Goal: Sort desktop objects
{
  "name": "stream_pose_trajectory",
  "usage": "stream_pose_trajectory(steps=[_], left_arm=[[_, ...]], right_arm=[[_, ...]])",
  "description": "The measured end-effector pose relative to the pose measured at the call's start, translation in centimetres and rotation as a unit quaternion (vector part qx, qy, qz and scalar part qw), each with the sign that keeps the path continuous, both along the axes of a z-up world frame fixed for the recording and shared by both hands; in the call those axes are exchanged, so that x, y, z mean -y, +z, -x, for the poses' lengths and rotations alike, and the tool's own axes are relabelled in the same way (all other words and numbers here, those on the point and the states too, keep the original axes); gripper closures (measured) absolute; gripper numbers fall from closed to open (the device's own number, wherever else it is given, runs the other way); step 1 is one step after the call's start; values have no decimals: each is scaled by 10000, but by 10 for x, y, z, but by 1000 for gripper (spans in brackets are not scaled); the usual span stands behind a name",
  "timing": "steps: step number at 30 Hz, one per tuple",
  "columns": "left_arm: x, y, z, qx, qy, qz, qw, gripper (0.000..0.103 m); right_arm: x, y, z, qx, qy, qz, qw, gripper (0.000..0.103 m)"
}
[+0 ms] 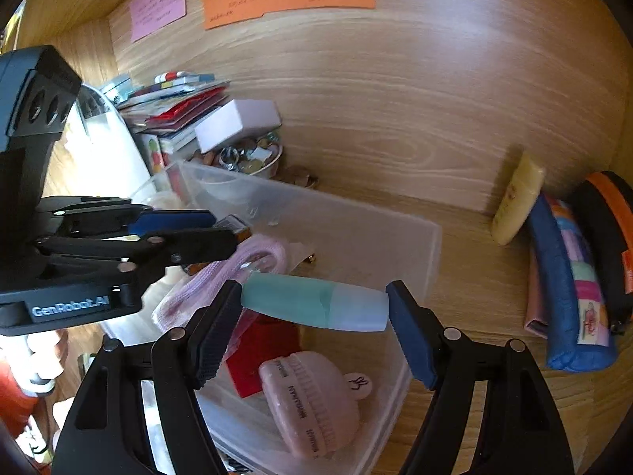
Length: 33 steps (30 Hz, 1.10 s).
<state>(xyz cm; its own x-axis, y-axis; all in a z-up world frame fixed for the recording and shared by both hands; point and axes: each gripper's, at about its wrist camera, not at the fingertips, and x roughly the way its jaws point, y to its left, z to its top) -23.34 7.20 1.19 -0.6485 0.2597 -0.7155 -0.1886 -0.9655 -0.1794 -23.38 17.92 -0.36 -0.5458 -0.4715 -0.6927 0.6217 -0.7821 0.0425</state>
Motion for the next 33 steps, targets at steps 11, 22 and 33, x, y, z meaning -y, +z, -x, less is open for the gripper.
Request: stream_pose_trajectory(steps=[11, 22, 33], left_arm=[[0, 6, -9, -196, -24, 125, 9997, 74], [2, 19, -18, -474, 271, 139, 9984, 42], [8, 31, -41, -552, 426, 186, 9974, 15]], right_arm=[[8, -3, -7, -372, -106, -314, 9988, 32], [12, 6, -20, -535, -58, -528, 9972, 24], [5, 24, -48, -846, 23, -539, 9949, 20]])
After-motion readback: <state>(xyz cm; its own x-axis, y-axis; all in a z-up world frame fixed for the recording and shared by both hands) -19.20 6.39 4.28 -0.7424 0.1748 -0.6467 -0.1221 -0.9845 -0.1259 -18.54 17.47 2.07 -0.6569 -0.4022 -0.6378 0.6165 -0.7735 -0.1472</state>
